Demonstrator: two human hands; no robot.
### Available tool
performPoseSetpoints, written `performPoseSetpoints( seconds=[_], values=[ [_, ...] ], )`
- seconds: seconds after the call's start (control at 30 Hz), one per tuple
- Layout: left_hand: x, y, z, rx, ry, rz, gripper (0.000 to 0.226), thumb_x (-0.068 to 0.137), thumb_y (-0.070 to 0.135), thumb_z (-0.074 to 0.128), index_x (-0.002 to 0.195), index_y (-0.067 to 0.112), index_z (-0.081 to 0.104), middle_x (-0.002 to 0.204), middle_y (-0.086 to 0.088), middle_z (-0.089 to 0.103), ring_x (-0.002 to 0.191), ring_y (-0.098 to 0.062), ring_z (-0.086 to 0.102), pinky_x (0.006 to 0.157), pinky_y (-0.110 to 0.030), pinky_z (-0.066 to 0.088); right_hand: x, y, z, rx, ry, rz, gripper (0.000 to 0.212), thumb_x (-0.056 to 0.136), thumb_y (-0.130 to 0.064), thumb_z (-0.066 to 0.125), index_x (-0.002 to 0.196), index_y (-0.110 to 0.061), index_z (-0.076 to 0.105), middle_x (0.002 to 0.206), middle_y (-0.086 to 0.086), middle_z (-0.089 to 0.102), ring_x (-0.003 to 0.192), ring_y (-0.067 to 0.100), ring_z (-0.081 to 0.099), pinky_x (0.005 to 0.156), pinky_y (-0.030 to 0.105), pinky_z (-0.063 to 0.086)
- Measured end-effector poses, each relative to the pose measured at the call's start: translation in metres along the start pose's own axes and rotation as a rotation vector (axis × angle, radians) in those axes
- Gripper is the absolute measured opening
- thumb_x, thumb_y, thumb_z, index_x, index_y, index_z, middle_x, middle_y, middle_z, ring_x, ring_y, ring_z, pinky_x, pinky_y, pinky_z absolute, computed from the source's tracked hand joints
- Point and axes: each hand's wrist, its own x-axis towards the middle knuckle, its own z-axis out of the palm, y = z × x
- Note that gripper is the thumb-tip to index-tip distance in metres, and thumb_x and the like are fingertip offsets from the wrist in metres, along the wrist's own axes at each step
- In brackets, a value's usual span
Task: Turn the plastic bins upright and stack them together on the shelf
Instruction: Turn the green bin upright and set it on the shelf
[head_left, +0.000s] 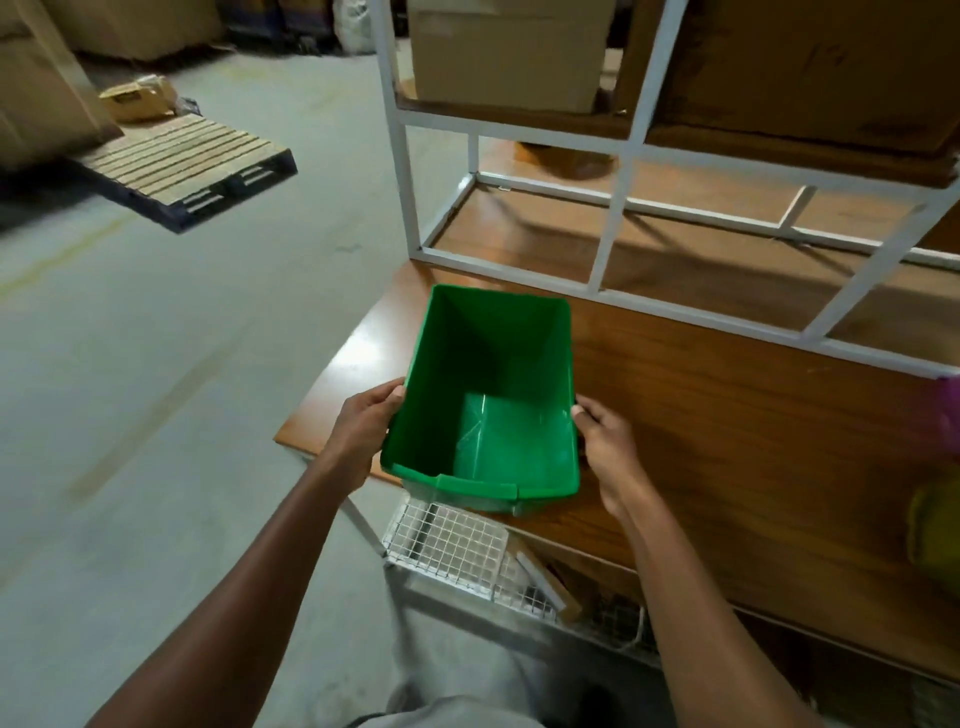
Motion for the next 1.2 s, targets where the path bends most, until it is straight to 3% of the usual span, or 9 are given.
performPoseSetpoints(
  seconds=[0.2, 0.3, 0.47, 0.53, 0.63, 0.73, 0.93, 1.03, 1.2],
  values=[
    [0.016, 0.014, -0.059, 0.008, -0.022, -0.033, 0.031, 0.107, 0.024, 0.057, 0.133, 0.02, 0.072, 0.121, 0.001, 0.078, 0.112, -0.018, 0.071, 0.085, -0.036, 0.064, 0.005, -0.007, 0.061, 0.04, 0.048, 0.021, 0.037, 0.112, -0.017, 0.045, 0.146, -0.011, 0.057, 0.108, -0.008, 0.066, 0.09, 0.002, 0.061, 0.067, 0.021, 0.046],
    [0.035, 0.024, -0.079, 0.016, -0.033, -0.028, 0.031, 0.107, 0.024, 0.056, 0.133, 0.018, 0.072, 0.124, -0.002, 0.077, 0.113, -0.02, 0.069, 0.091, -0.043, 0.063, 0.012, -0.016, 0.082, 0.042, 0.047, 0.012, 0.039, 0.112, -0.016, 0.047, 0.15, -0.01, 0.055, 0.123, -0.001, 0.069, 0.095, 0.002, 0.061, 0.069, 0.02, 0.045],
    [0.069, 0.044, -0.1, -0.022, -0.024, -0.017, 0.031, 0.106, 0.021, 0.057, 0.134, 0.016, 0.071, 0.116, 0.001, 0.079, 0.101, -0.016, 0.071, 0.071, -0.029, 0.064, 0.039, -0.037, 0.108, 0.027, 0.035, -0.01, 0.042, 0.11, -0.013, 0.049, 0.152, -0.009, 0.052, 0.144, 0.007, 0.063, 0.105, 0.008, 0.062, 0.074, 0.018, 0.045],
    [0.082, 0.051, -0.107, -0.013, -0.034, -0.019, 0.031, 0.107, 0.021, 0.056, 0.133, 0.017, 0.071, 0.114, 0.003, 0.08, 0.102, -0.017, 0.071, 0.07, -0.028, 0.062, 0.055, -0.047, 0.115, 0.037, 0.036, -0.015, 0.042, 0.11, -0.014, 0.051, 0.151, -0.011, 0.053, 0.143, 0.006, 0.064, 0.118, 0.017, 0.063, 0.082, 0.024, 0.051],
    [0.105, 0.059, -0.12, 0.003, -0.044, -0.019, 0.031, 0.107, 0.022, 0.055, 0.134, 0.018, 0.071, 0.117, 0.001, 0.079, 0.107, -0.021, 0.071, 0.079, -0.034, 0.063, 0.082, -0.057, 0.13, 0.056, 0.001, 0.003, 0.04, 0.109, -0.019, 0.053, 0.149, -0.018, 0.057, 0.14, 0.004, 0.068, 0.125, 0.024, 0.064, 0.108, 0.049, 0.052],
    [0.132, 0.066, -0.131, 0.007, -0.015, -0.019, 0.032, 0.107, 0.022, 0.056, 0.135, 0.017, 0.07, 0.122, 0.0, 0.076, 0.111, -0.022, 0.068, 0.087, -0.038, 0.061, 0.107, -0.063, 0.144, 0.046, -0.022, -0.001, 0.039, 0.108, -0.02, 0.055, 0.147, -0.021, 0.06, 0.137, 0.003, 0.07, 0.128, 0.026, 0.064, 0.113, 0.055, 0.048],
    [0.187, 0.08, -0.139, 0.038, -0.055, -0.052, 0.031, 0.108, 0.021, 0.054, 0.135, 0.015, 0.069, 0.119, 0.003, 0.074, 0.106, -0.017, 0.067, 0.08, -0.031, 0.06, 0.136, -0.077, 0.169, 0.076, 0.04, 0.048, 0.041, 0.108, -0.017, 0.054, 0.148, -0.021, 0.058, 0.141, 0.001, 0.067, 0.129, 0.023, 0.059, 0.097, 0.043, 0.048],
    [0.214, 0.085, -0.144, 0.066, -0.102, -0.078, 0.033, 0.109, 0.019, 0.052, 0.138, 0.014, 0.067, 0.122, 0.0, 0.073, 0.106, -0.019, 0.066, 0.077, -0.029, 0.059, 0.152, -0.084, 0.182, 0.093, 0.085, 0.07, 0.042, 0.108, -0.015, 0.053, 0.15, -0.019, 0.057, 0.15, 0.003, 0.061, 0.139, 0.025, 0.052, 0.102, 0.041, 0.037],
    [0.255, 0.082, -0.155, 0.118, -0.138, -0.104, 0.036, 0.11, 0.019, 0.05, 0.143, 0.014, 0.064, 0.135, -0.003, 0.068, 0.119, -0.026, 0.06, 0.104, -0.05, 0.053, 0.169, -0.092, 0.203, 0.099, 0.131, 0.078, 0.042, 0.109, -0.013, 0.052, 0.15, -0.02, 0.057, 0.155, 0.002, 0.056, 0.144, 0.025, 0.047, 0.111, 0.046, 0.035]
  ],
)
